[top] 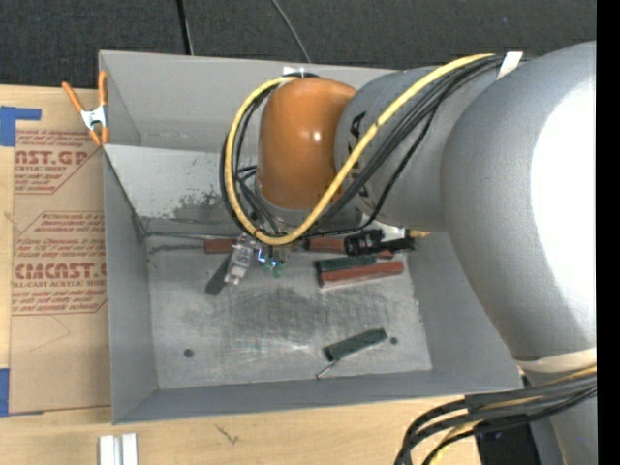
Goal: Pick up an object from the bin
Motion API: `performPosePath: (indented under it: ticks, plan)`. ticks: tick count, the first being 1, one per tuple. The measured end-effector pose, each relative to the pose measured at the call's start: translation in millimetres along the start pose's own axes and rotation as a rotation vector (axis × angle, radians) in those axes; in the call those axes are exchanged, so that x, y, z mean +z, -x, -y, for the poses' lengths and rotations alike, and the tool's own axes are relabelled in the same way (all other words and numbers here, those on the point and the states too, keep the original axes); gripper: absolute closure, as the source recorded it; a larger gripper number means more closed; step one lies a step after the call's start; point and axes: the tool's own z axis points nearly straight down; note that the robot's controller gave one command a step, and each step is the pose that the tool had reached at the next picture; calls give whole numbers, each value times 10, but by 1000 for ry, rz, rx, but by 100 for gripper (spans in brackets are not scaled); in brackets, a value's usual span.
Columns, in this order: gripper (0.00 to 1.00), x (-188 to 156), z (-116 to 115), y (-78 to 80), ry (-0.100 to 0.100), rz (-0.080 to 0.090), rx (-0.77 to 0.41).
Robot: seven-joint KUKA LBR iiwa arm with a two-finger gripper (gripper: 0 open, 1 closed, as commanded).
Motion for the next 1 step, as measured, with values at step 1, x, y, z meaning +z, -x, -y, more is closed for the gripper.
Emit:
performPosePath:
  ticks: [1]
  plan:
    - [100,71,-123,-109,-4,-3,-53]
